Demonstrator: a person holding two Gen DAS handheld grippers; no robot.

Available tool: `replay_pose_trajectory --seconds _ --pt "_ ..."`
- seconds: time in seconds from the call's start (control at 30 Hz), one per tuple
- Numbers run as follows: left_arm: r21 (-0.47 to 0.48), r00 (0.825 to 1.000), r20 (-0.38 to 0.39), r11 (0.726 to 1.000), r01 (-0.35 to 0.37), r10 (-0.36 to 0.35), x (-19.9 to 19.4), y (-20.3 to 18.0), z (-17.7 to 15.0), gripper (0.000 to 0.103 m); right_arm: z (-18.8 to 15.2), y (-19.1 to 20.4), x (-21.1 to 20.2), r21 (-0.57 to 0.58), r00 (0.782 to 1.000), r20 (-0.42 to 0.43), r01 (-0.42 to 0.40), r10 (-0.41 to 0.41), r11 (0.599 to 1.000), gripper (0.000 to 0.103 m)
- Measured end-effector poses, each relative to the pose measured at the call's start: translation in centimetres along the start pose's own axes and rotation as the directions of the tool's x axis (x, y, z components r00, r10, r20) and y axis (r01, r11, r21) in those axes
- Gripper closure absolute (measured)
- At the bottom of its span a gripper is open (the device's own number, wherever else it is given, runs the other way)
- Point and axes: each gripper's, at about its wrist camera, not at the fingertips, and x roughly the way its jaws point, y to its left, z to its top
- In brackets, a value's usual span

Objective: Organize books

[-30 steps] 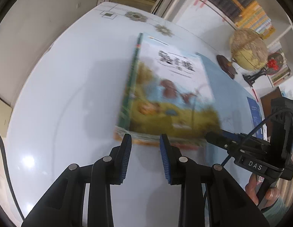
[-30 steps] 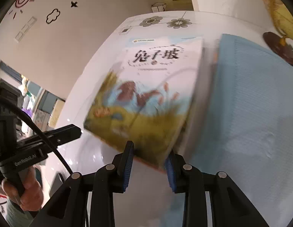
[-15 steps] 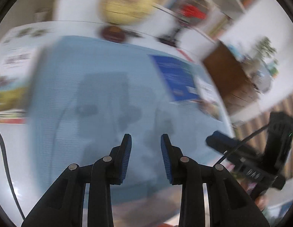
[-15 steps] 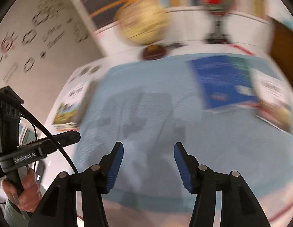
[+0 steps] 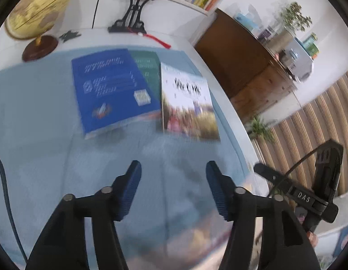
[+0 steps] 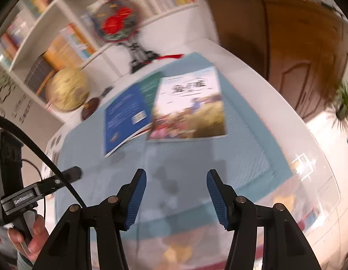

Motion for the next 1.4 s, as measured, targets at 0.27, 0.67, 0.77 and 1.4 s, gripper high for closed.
replay_pose_trajectory --seconds 0.27,0.67,0.77,1.4 --pt "-0.031 0.997 -0.031 0.997 -0.068 0.067 10.7 0.3 7.7 0.045 7.1 -5.0 8.7 0.007 0.983 -0.182 0.041 -0.039 0.999 0.049" --pt "0.047 0.99 -0.116 0.996 -0.07 0.075 17.4 -1.9 10.1 0.047 11.9 -4.2 15.0 -0.173 0.978 -0.142 0.129 -0.155 0.976 0.071" --pt "0.096 0.984 -0.087 0.984 -0.148 0.156 18.0 -3.5 9.3 0.048 11.9 -4.5 15.8 -0.184 0.977 -0.163 0.107 -0.137 0.977 0.071" --pt "-0.303 0.975 -0.1 0.927 -0.219 0.198 10.7 -6.5 -8.3 0.047 3.8 -4.5 11.5 -0.553 0.939 -0.34 -0.16 -0.047 0.817 0.069"
